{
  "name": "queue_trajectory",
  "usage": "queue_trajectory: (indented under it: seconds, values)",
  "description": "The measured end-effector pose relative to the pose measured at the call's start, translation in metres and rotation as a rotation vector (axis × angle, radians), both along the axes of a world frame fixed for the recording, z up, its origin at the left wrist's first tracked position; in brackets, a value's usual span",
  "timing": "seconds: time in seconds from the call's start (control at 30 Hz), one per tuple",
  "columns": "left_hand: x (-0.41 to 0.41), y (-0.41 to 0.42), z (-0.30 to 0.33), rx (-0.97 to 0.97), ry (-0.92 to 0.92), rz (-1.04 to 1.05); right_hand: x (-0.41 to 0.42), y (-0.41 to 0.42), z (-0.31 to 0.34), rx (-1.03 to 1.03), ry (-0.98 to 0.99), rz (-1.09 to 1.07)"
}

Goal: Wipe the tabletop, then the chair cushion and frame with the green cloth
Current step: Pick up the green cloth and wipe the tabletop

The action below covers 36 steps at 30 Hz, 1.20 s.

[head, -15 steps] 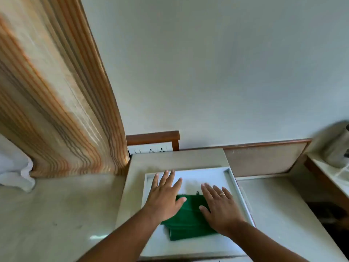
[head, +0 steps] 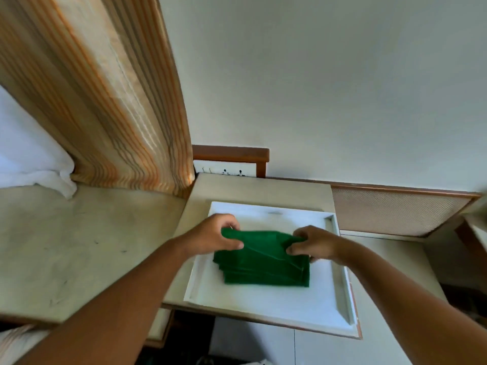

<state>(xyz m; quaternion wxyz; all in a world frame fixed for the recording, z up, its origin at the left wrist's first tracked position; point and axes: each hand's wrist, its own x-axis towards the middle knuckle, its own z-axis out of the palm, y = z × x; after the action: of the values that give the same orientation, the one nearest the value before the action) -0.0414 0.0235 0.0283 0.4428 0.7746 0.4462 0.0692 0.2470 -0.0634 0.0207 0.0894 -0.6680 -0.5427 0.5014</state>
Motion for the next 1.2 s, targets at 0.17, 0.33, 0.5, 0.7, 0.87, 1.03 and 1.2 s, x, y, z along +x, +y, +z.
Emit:
queue_trajectory:
  seconds: [0.17,0.33,0.5,0.7,0.87,1.03,1.2]
  values:
    - [-0.053,-0.005,0.022,-0.516,-0.667,0.575,-0.037,0.042,0.029,0.02,0.571,-0.17]
    - [-0.105,-0.005,0.019,-0.552,-0.931,0.819,-0.119,0.09,0.042,-0.065,0.999,-0.358]
    - [-0.185,-0.003,-0.013,-0.364,-0.763,1.116,-0.229,0.123,0.01,0.017,0.626,-0.32]
    - [-0.291,0.009,-0.065,-0.444,-0.628,1.257,-0.346,0.161,-0.035,0.027,0.358,-0.276]
    - [-0.38,0.053,-0.099,-0.143,-0.298,1.19,-0.405,0.207,-0.055,0.33,-0.223,-0.145]
    - [-0.495,0.088,-0.15,0.254,0.516,1.092,-0.455,0.211,-0.103,0.33,-0.441,-0.082]
    - [-0.543,0.09,-0.196,0.184,0.734,1.098,-0.497,0.229,-0.144,0.131,-0.643,-0.034]
